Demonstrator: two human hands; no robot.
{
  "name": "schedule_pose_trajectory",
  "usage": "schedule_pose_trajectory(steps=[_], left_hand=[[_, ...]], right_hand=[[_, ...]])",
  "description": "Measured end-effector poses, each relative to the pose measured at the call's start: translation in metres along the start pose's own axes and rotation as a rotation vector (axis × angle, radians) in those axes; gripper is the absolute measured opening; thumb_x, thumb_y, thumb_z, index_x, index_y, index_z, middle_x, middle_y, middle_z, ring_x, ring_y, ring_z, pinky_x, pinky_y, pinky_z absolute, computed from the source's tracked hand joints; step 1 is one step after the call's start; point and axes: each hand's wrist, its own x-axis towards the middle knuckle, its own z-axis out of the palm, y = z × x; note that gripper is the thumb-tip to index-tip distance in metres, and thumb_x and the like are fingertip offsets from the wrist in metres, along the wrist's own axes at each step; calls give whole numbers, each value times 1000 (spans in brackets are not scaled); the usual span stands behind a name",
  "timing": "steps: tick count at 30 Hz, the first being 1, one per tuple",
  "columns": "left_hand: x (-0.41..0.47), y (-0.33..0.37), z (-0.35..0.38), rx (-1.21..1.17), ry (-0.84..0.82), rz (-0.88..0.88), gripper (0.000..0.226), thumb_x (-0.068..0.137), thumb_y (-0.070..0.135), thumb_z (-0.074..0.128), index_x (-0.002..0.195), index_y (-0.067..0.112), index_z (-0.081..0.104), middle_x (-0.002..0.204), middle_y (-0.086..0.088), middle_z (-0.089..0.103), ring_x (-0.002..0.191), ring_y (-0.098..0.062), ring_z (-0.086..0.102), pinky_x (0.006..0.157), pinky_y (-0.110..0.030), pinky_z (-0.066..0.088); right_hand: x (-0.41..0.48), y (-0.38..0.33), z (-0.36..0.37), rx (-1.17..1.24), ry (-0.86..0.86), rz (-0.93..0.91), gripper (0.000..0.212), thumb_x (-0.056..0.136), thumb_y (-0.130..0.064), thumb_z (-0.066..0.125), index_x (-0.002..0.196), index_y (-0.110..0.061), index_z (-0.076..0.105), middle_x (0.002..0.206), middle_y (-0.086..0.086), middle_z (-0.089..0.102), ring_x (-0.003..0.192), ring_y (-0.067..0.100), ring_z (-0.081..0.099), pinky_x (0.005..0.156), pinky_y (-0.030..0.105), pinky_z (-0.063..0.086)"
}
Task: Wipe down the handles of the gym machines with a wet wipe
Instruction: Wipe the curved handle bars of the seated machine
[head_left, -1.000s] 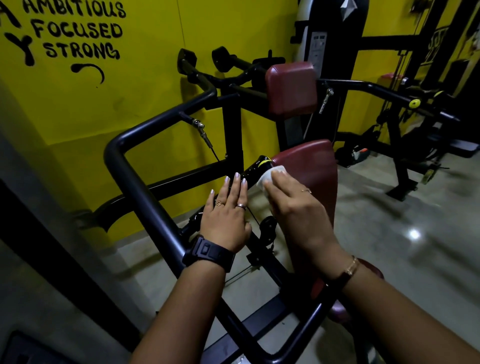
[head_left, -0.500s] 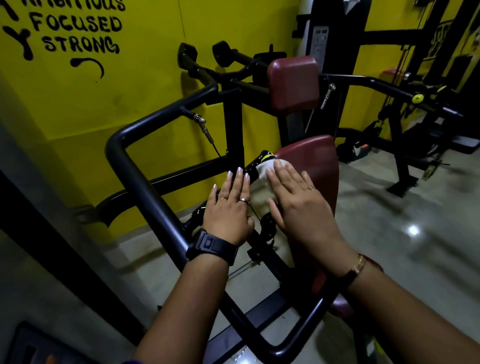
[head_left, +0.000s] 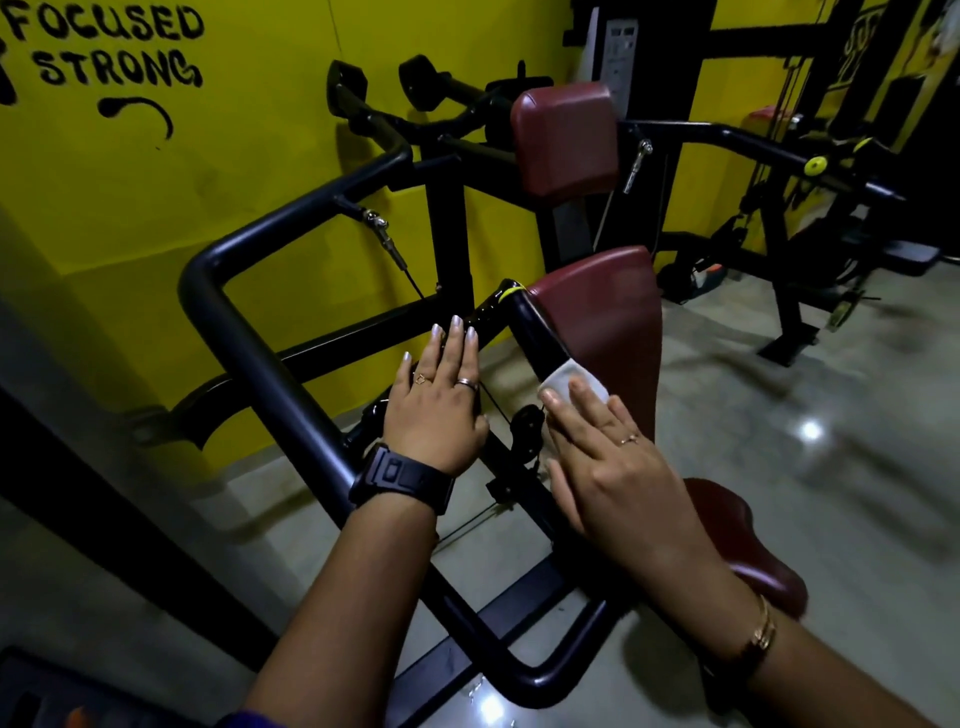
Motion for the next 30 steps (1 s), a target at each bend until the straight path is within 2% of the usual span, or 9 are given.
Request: schedule_pose_trajectory(steps=[3,6,7,11,13,15,18,26,30], left_hand=[[0,1,-1,8,1,0,83,99,39,39,151,18,-22,158,-2,-30,147,-19,-23,121,-41,-4],[-1,2,-1,16,7,-1,81,99,39,38,151,17,-21,158,-2,-29,147,-20,-22,121,-41,-2],[-1,2,-1,18,11,-2,81,100,39,37,152,17,-21,158,-2,-28,147,-20,-22,121,-41,-2],[-1,3,-2,20,5,-7,79,100,38,36,152,17,-20,158,-2,-28,147,-20,-21,122,-41,-1],[-1,4,-3,21,4,-10,78,100,38,35,152,17,-20,158,-3,-28,148,-20,-21,122,-41,-1],[0,3,-3,22,3,-9,78,100,38,35,152,17,-20,158,-3,-29,147,-20,-21,122,-42,-2],[0,2,-2,20,-1,-3,79,100,39,36,152,18,-20,158,-2,-29,147,-20,-22,121,-42,-3],[-1,1,-2,4,12,-1,81,99,37,38,151,19,-22,158,0,-30,147,-18,-23,121,-41,-4],[-1,0,-3,16,15,2,82,100,39,38,151,19,-23,157,-1,-31,147,-19,-23,121,-40,-4]], right_hand=[[2,0,9,-67,-36,-63,42,89,-19,41,116,0,67,133,10,59,133,27,46,115,36,18],[14,1,17,-36,-79,-58,46,88,-17,36,119,3,63,134,15,57,147,20,14,118,33,5],[18,1,18,-29,-67,-45,46,88,-17,36,120,4,62,134,17,56,146,18,12,118,32,6],[52,5,21,-37,-67,-78,39,85,-23,56,113,1,68,128,14,62,130,22,48,118,31,9],[72,8,22,-30,-47,-78,42,73,-24,77,107,-1,71,121,10,66,123,23,57,114,35,28],[86,11,18,46,-26,-71,44,68,-19,82,106,0,71,119,10,67,120,26,59,103,41,41],[91,13,15,158,24,-37,41,77,-13,69,116,0,66,127,12,63,123,32,55,101,44,42],[49,8,5,263,52,192,51,87,-26,43,132,-4,57,139,14,53,125,25,55,96,29,38],[20,9,1,254,66,163,48,89,-26,45,129,-5,60,140,13,52,126,23,53,95,27,43]])
